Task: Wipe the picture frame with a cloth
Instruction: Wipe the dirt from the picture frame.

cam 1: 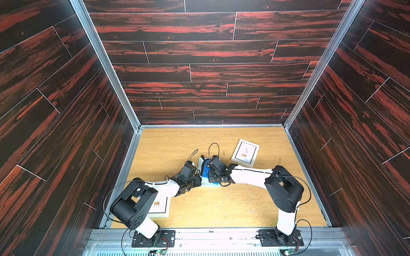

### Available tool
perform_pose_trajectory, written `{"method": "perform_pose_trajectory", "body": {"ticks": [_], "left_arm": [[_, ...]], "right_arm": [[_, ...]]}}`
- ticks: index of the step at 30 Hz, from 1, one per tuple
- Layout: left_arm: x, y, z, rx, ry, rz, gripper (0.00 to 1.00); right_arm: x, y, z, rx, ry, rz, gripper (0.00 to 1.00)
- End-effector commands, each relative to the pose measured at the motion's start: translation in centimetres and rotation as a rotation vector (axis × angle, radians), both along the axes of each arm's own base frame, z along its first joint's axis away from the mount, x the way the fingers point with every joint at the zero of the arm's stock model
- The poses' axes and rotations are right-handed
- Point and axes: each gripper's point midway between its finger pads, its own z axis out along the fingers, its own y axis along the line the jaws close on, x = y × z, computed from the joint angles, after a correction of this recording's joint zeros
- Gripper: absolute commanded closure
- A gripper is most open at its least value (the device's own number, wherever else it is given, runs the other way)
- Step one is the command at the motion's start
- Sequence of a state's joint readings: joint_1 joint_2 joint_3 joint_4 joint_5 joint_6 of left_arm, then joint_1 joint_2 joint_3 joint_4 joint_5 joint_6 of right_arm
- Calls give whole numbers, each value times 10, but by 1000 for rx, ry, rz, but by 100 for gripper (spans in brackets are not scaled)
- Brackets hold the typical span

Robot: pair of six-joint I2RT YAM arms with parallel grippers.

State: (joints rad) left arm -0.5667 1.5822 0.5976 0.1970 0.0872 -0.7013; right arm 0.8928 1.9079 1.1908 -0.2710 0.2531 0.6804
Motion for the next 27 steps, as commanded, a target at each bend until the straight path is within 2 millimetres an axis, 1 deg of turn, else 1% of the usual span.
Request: {"method": "perform_pose_trajectory", "body": {"ticks": [1,3,5,7,9,11,13,14,15,16,19,20,22,24,27], "left_arm": [[-63,35,-57,148,269,10,69],[-64,35,-57,150,269,10,69],[-64,36,-56,150,268,12,69],[-63,36,-57,150,268,11,69],[-63,35,-57,150,269,9,69],[-63,35,-57,149,269,9,69],[-63,36,-58,151,269,11,69],[-64,36,-57,150,269,13,69],[-64,36,-57,151,268,15,69],[-64,37,-57,151,268,15,69],[-64,37,-56,153,266,20,69],[-64,37,-56,153,266,20,69],[-64,37,-56,153,267,21,69],[-63,37,-56,154,266,18,69],[-64,38,-57,155,265,19,69]], "right_arm": [[-32,10,-22,-49,99,57,100],[-38,29,-20,-36,106,82,100],[-38,31,-19,-36,102,81,100],[-33,17,-21,-87,88,51,100],[-30,-8,-25,-146,84,9,100],[-29,-29,-25,-162,82,-22,100],[-31,-40,-26,-159,83,-32,100],[-32,-40,-25,-154,84,-29,100],[-33,-36,-24,-140,91,-20,100],[-35,-27,-23,-117,97,-4,100],[-42,6,-16,-73,92,53,100],[-44,15,-15,-74,93,67,100],[-45,20,-13,-77,91,72,100],[-42,8,-13,-108,79,52,100],[-34,-25,-15,-160,68,-2,100]]}}
